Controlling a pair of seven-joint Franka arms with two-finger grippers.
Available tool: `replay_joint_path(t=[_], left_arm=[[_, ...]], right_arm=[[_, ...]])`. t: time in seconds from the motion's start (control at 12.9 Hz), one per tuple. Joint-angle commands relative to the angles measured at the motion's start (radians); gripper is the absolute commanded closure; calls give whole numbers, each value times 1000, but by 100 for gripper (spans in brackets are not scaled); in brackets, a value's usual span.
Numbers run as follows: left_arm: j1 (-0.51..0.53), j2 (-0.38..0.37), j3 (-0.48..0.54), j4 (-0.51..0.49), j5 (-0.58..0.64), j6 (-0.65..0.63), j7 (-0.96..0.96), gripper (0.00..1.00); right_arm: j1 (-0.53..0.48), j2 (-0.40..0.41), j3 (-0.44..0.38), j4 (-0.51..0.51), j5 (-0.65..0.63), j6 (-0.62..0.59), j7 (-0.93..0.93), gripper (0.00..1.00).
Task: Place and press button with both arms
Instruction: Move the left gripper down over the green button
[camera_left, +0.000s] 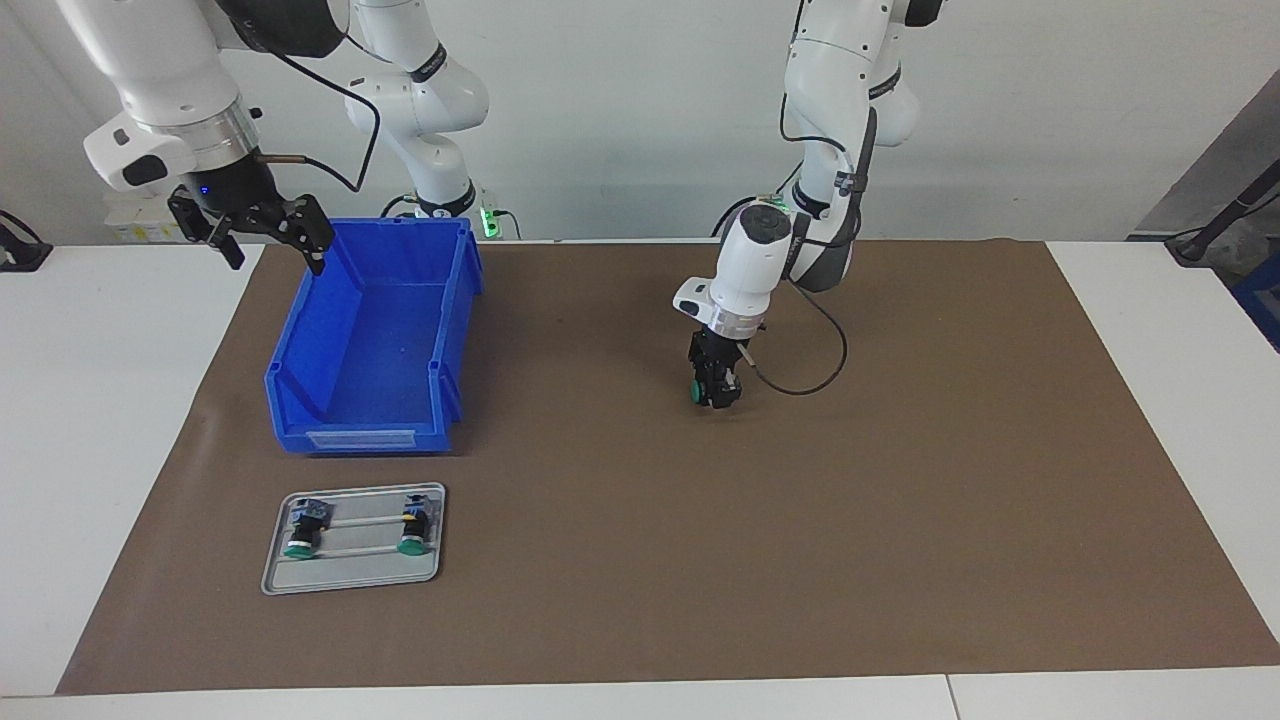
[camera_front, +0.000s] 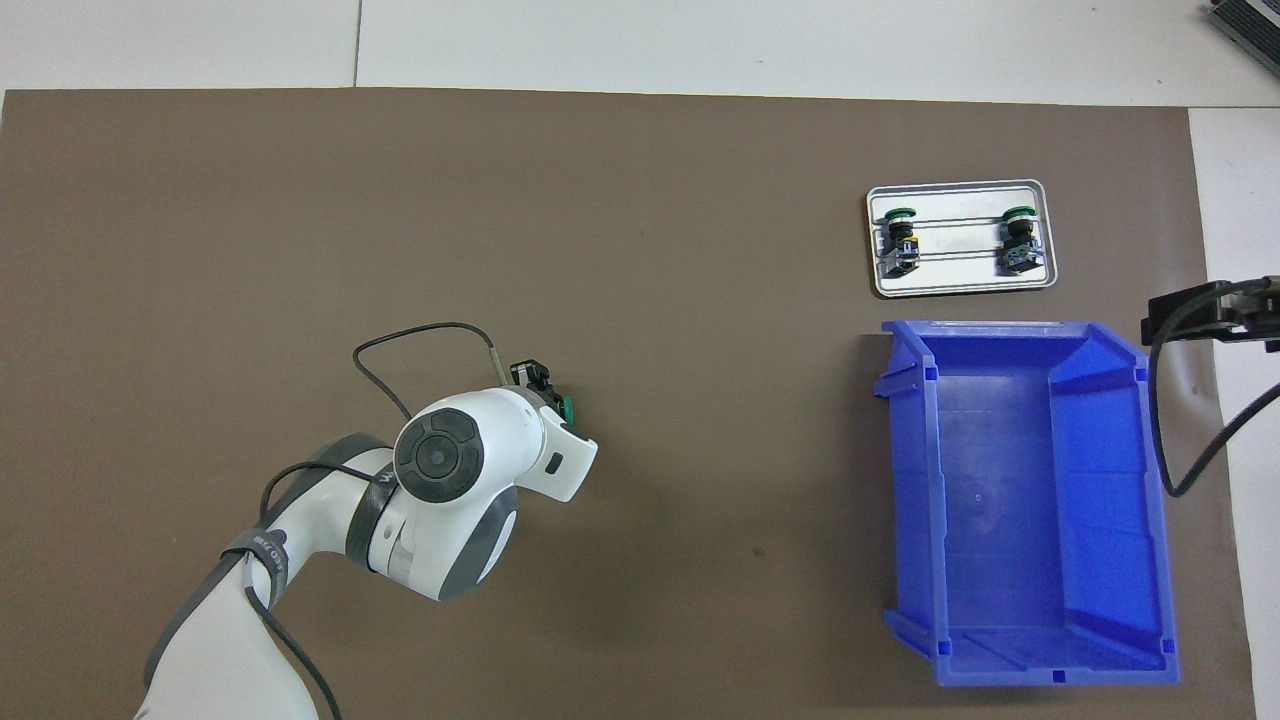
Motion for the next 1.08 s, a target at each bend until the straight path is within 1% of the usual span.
replay_joint_path(t=[0.0,0.15,0.23,0.39,0.54,0.7,0.85,1.0], left_arm=[[-6,18,14,4,-9,10,14,100],[2,17,14,18,-9,13,27,100],[17,11,13,29,-9,8,27,100],[60,6,-1,37,-12,13,31,100],[66,2,-4,37,-47,16,38,100],[74,-6,-7,40,-105,19,53,100],[79,-29,-14,41,-162,19,75,100],[79,-31,-23,41,-289,21,153,100]], right_arm=[[-13,-18,10,-18,13,8,-12,0],[-12,-19,10,-21,16,-1,-2,0],[-12,-19,10,-20,18,-21,13,0],[-12,-19,10,-20,33,-20,25,0],[-12,-21,10,-20,35,-18,28,0],[-10,-21,10,-20,35,-18,31,0],[-13,-21,10,-21,35,-23,33,0],[-13,-23,10,-23,35,-23,56,0]])
